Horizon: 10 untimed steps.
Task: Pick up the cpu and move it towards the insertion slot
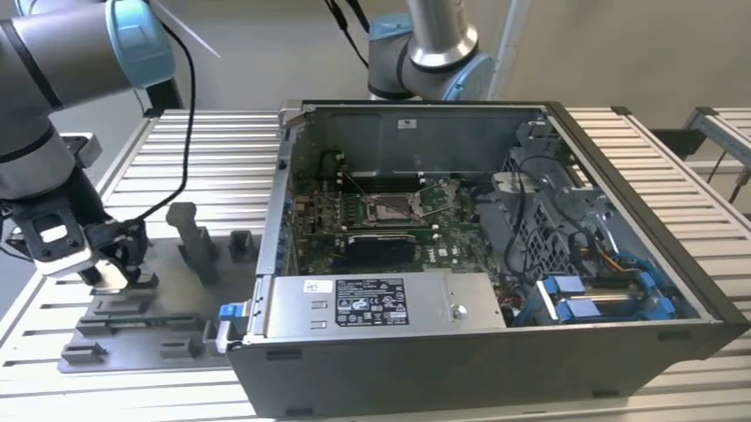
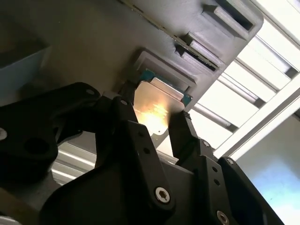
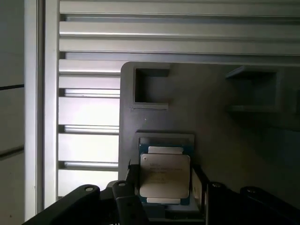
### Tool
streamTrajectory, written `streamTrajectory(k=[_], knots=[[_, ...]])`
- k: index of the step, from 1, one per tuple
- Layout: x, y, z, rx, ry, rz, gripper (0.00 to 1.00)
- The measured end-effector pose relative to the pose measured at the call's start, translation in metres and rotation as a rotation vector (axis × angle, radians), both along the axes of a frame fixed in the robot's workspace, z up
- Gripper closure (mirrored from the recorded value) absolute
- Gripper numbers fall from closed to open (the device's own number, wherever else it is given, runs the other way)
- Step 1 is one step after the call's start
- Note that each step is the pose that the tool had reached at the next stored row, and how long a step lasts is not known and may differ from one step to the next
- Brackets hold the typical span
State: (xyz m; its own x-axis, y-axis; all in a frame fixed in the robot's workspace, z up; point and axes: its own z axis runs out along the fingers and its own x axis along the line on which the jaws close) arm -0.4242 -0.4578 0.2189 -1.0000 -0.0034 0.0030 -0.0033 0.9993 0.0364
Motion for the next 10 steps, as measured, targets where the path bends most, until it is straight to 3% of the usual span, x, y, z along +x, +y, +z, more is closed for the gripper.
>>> streamTrajectory(k=[10], knots=[[0.0,0.0,0.0455,0.0001,0.0,0.0,1.0]])
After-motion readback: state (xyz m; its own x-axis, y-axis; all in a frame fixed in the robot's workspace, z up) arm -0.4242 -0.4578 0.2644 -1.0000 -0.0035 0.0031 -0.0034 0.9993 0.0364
